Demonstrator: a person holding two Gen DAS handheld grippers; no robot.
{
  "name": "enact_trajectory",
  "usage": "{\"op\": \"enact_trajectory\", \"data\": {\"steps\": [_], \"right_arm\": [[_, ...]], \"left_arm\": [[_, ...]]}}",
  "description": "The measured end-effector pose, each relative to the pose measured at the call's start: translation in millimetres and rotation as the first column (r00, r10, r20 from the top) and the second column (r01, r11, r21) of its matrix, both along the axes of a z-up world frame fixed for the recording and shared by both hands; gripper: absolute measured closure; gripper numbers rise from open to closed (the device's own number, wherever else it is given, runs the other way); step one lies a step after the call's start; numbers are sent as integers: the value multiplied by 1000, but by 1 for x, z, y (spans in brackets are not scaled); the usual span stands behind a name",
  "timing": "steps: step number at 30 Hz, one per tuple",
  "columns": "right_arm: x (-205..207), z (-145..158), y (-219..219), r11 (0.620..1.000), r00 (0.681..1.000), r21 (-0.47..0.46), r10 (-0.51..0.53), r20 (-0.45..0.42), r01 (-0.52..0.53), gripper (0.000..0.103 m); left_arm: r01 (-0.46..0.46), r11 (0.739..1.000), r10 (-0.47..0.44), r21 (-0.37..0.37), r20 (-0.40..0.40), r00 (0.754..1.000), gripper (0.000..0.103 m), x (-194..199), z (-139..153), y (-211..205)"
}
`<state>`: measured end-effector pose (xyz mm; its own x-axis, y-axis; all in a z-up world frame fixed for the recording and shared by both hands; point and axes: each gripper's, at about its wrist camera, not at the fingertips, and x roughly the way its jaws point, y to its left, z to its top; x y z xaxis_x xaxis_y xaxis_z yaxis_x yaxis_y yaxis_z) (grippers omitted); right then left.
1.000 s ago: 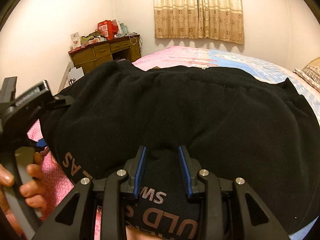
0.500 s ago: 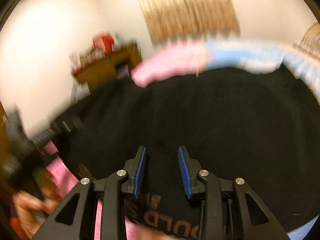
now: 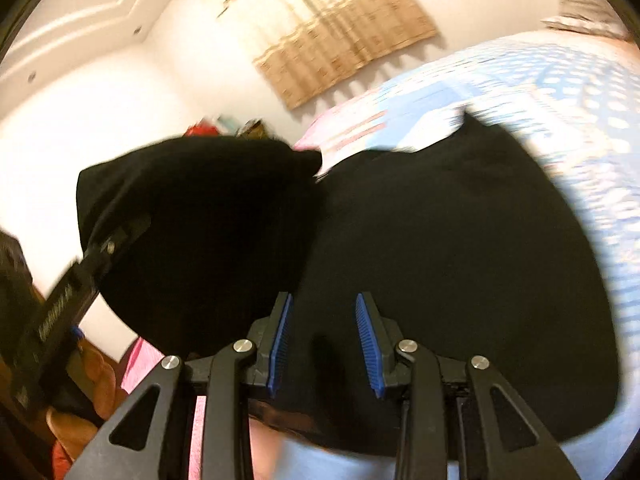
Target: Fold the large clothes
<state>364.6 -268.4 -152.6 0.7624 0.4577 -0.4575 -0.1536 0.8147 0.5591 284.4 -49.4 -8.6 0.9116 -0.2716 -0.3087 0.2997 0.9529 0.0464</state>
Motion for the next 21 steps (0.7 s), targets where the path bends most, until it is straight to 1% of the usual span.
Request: {"op": "enact_trajectory", "data": {"steps": [3,5,6,7,8,9,10,11,12,13,15,16,18,19,21], "right_arm": [[-15,-2,-46,997,997,8,-73,-5,73,68],[-22,-5,-69,994,995,35,-104,-7,104,68],[-25,-7,-80,992,994,62,-111,-12,112,68],[-28,-8,-88,989,994,100,-109,-17,110,68],[-25,-10,-95,980,997,184,-79,-20,81,68],[-22,-12,-100,963,999,267,-38,-17,42,68],[-18,-13,-103,943,1000,334,-4,-11,7,56],[-13,-13,-105,913,999,408,34,-7,-29,41],[-2,-12,-100,896,999,443,49,-13,-38,7],[4,-12,-97,880,998,472,60,-15,-46,1],[22,-11,-89,829,989,543,145,21,-132,1],[33,-11,-83,813,985,562,175,11,-151,1],[56,-12,-69,809,973,557,231,-10,-186,1],[72,-11,-59,814,964,541,264,-19,-212,1],[94,-10,-47,815,955,531,295,-33,-233,1]], "left_arm": [[87,994,-89,68,15,996,75,-13,-13,-39],[132,981,-137,140,29,990,75,-19,-23,-64],[148,968,-158,201,35,987,75,-22,-33,-76],[155,958,-169,240,39,985,75,-24,-41,-83],[159,954,-175,255,42,984,75,-27,-45,-85],[163,954,-179,253,43,983,75,-30,-48,-82],[162,958,-177,236,42,983,75,-31,-48,-74],[160,963,-173,216,41,984,75,-30,-45,-67],[156,970,-166,188,40,985,75,-29,-40,-57],[152,975,-160,164,37,986,75,-27,-35,-49],[152,981,-156,117,24,987,75,-22,-26,-35],[154,983,-156,100,18,988,75,-19,-23,-34],[157,983,-159,94,17,987,75,-18,-19,-35],[158,982,-161,100,17,987,75,-17,-19,-39],[164,980,-167,116,18,986,75,-18,-22,-47]]}}
